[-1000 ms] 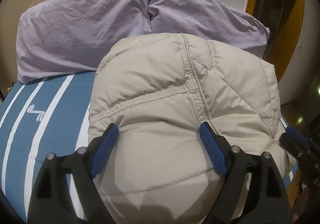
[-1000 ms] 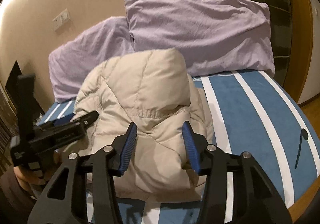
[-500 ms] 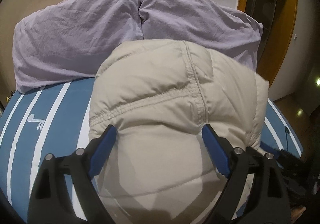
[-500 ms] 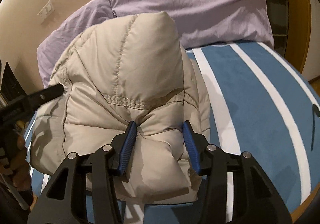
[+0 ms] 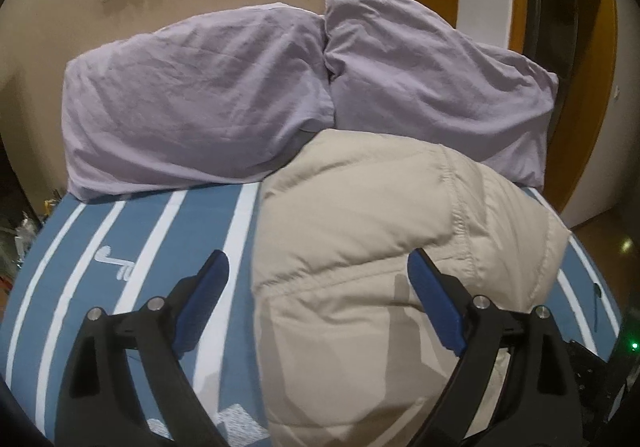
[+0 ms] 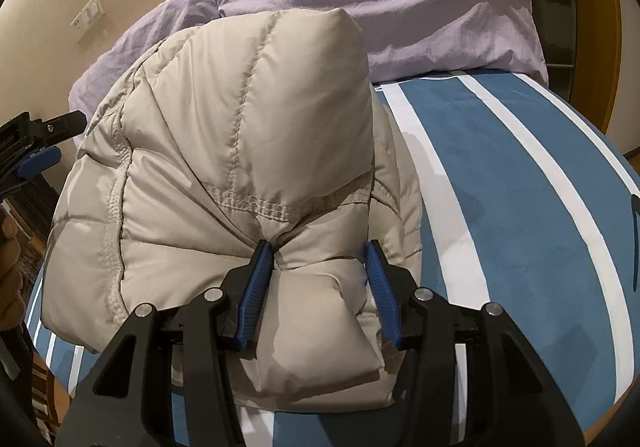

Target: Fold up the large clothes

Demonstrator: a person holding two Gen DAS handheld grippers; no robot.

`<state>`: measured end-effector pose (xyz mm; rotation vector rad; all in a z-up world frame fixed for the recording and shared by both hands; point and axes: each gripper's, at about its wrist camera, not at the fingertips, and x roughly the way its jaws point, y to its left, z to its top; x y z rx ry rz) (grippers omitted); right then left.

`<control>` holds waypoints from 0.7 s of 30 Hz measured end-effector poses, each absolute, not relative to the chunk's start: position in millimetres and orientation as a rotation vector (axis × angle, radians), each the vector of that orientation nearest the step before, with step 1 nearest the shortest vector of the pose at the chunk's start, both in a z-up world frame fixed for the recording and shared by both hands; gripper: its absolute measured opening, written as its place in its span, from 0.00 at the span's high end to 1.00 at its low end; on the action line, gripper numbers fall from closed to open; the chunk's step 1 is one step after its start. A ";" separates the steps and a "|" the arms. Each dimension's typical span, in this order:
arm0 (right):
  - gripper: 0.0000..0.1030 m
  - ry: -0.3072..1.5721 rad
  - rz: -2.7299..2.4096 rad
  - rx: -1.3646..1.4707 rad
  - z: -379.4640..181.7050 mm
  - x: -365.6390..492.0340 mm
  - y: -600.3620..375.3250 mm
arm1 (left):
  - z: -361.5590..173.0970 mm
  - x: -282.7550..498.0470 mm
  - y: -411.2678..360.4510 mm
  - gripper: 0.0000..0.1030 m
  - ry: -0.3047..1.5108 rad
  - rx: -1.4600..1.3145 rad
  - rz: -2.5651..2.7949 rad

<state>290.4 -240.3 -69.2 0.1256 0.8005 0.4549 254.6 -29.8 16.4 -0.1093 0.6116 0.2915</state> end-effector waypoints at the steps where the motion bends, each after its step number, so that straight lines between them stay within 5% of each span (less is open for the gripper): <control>1: 0.52 0.800 0.455 0.127 -69.7 290.4 -240.2 | 15.8 254.7 -29.1 0.12 0.613 -0.107 0.295; 21: 0.51 0.775 0.448 0.153 -70.2 288.4 -243.3 | -26.9 283.2 -33.6 0.02 0.590 0.030 0.420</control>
